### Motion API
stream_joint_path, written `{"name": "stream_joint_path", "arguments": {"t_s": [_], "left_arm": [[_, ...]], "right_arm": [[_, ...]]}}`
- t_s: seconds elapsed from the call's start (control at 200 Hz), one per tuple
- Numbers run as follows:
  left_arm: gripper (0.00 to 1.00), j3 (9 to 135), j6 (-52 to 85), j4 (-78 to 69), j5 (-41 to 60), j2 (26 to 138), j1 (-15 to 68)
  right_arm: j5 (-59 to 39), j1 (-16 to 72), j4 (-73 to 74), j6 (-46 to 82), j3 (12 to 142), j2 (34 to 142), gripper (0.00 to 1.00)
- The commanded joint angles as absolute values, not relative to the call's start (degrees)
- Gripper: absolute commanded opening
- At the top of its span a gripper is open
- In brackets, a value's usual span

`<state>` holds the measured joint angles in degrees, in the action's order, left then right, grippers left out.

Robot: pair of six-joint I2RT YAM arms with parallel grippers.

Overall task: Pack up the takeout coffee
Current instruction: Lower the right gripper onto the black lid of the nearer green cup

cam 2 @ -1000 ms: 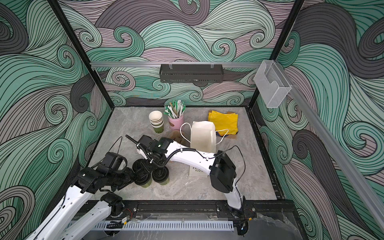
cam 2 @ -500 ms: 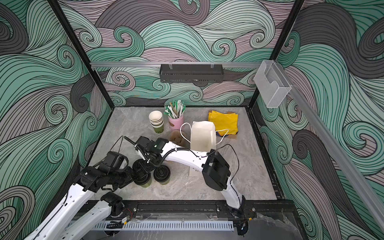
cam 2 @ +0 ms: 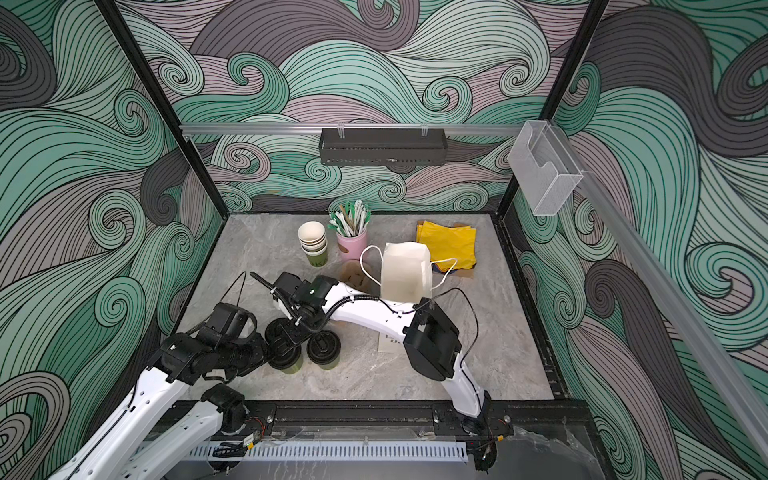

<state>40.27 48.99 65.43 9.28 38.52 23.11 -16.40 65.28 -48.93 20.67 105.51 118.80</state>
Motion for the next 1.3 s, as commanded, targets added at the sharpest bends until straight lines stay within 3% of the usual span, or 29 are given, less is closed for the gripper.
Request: {"name": "stream_joint_path", "arguments": {"t_s": [0.0,0.495,1.296], "left_arm": [[0.35,39.1,47.0,67.7,8.7,39.1,22.8],[0.44,44.0,47.0,64.1,7.9,40.2,22.8],[0.32,41.3,46.8,64.2,6.4,40.8,22.7]], "right_arm": [[-16.4,65.1,-50.7,21.1,106.3,120.1,0.38],[-16.6,65.0,-49.4,20.6,108.8,118.4,0.61],[-13.7,64.7,-50.4,22.9,109.5,122.7,0.43]]}}
